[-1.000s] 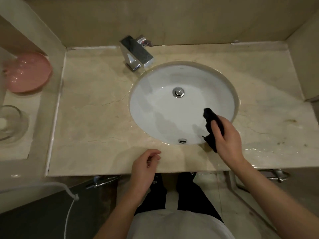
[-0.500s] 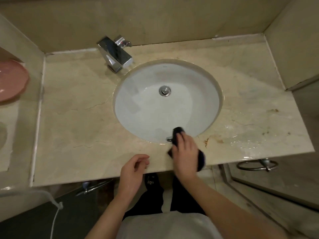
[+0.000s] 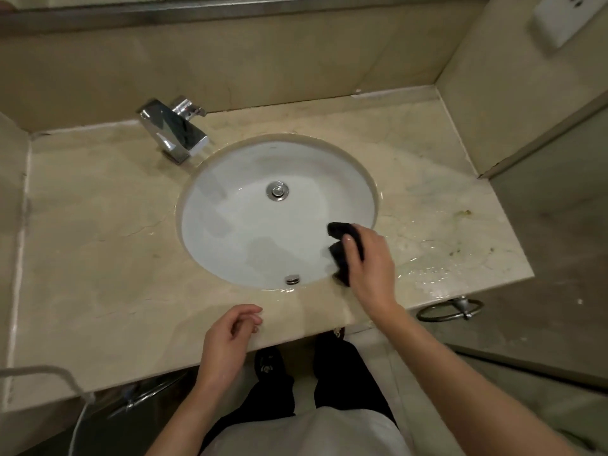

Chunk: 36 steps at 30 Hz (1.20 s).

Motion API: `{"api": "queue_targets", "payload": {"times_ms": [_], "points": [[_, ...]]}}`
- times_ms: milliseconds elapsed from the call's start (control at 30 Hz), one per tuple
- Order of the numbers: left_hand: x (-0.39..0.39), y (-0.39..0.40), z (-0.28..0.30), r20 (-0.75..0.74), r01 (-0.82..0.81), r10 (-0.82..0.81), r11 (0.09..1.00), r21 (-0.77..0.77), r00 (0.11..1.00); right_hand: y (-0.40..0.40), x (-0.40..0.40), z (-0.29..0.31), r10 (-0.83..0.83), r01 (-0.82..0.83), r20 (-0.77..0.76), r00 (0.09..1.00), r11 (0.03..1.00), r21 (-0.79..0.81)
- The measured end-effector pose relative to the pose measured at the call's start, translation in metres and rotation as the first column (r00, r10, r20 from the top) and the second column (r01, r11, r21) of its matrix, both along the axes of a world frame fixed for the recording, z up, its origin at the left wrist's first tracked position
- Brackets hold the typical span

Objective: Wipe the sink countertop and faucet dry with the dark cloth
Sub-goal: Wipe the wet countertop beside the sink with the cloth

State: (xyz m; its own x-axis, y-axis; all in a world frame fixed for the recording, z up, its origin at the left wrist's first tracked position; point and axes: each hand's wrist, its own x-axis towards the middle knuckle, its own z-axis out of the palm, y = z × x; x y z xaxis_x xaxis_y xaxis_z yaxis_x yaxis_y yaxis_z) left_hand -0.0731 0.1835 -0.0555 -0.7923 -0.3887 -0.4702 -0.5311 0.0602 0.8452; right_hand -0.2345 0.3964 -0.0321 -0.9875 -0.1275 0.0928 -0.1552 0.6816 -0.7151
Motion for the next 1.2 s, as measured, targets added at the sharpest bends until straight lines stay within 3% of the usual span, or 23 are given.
{"api": "queue_targets", "payload": {"times_ms": [300,467,700,967,1067,1200], "points": [[-0.054,0.047,-0.009,0.027,0.062,-0.062,0.998,-0.013,0.998,0.228,-0.078,-0.005,-0.312,0.311,0.005,0.950,0.947,0.083],[-0.085,0.092,-0.009,0.038,0.113,-0.109,0.988,-0.109,0.993,0.277,-0.103,-0.053,-0.289,0.238,0.111,0.951,0.911,0.338],[-0.128,0.139,-0.005,0.031,0.107,-0.104,0.987,-0.120,0.994,0.215,-0.077,-0.073,-0.238,0.220,0.021,0.971,0.926,0.308],[-0.129,0.125,0.001,0.108,0.061,-0.042,0.981,-0.185,0.993,0.028,-0.044,-0.080,0.164,-0.163,0.025,0.986,0.931,0.325],[-0.127,0.110,0.001,0.182,0.120,-0.083,0.972,-0.201,0.980,-0.016,-0.046,-0.075,0.248,-0.257,0.068,0.966,0.933,0.251],[-0.129,0.093,0.002,0.179,0.137,-0.103,0.973,-0.185,0.978,-0.008,-0.061,-0.046,0.167,-0.178,0.167,0.972,0.982,0.057]]}}
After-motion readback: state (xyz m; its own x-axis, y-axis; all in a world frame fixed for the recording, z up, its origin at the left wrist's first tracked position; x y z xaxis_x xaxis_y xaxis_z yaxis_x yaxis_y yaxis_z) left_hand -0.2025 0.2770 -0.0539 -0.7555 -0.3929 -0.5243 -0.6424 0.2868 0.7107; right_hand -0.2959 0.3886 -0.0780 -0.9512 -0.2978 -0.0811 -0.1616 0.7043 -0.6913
